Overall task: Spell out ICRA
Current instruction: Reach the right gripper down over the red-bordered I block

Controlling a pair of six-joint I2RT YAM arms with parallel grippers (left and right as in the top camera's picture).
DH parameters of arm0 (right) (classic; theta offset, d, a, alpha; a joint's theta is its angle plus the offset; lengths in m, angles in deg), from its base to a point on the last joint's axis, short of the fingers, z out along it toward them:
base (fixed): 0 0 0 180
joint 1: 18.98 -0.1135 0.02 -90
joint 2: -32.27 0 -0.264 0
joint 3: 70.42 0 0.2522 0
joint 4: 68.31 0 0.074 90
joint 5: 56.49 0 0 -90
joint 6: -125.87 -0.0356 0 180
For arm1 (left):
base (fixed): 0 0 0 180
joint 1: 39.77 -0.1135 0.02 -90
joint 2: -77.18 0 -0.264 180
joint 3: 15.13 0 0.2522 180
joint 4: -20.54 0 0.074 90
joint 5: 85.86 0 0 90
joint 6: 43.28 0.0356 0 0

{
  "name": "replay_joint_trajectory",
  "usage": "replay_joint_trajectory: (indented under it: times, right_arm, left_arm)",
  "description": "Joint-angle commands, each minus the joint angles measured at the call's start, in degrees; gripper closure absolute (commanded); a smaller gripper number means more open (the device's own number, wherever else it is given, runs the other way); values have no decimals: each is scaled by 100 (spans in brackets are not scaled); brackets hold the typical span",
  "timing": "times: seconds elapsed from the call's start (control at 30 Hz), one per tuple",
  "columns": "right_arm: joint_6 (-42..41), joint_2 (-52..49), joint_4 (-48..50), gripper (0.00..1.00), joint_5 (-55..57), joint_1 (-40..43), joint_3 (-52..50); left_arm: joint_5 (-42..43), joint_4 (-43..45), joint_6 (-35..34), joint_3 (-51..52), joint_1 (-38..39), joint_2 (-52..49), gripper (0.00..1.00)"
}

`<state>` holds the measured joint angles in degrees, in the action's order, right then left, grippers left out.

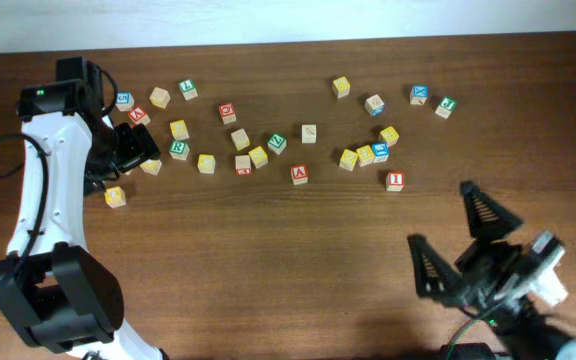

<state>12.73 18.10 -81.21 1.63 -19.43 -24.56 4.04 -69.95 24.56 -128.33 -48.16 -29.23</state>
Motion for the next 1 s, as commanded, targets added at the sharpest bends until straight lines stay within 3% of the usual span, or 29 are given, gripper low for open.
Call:
replay_joint_trajectory:
  times: [0.0,0.13,0.2,0.3,0.37,0.43,0.63,0.83,0.97]
  right_arm:
    - [2037,-1405,-2011,2,627,9,1810]
    - [2234,-3976,-5095,2,1727,9,4153]
    - [2433,-5436,-6194,2,1738,9,5031]
    - [2420,-6878,-7051,2,1587,9,5803]
    - [2422,-7726,-7104,2,1174,9,5914]
    - [2417,-8408,-7119,17,1204,9,5912]
    - [1921,-9871,-6966,17,2288,-144,5908]
    - [1915,-10308,-6518,18,2295,-153,5908]
    - [1639,-10365,-6129,32,2844,-380,5783]
  left_arm:
    - [-37,-7,-55,20,-20,-42,1]
    - [-37,-7,-52,20,-20,-42,1]
    - [-35,-7,-52,20,-20,-42,1]
    - [-35,-7,-52,20,-15,-42,1]
    - [-35,-7,-52,20,-15,-42,1]
    - [-35,-7,-52,20,-15,-42,1]
    - [-37,-7,-52,20,-15,-42,1]
    - [-37,-7,-55,20,-15,-42,1]
    - [-35,-7,-55,20,-15,-42,1]
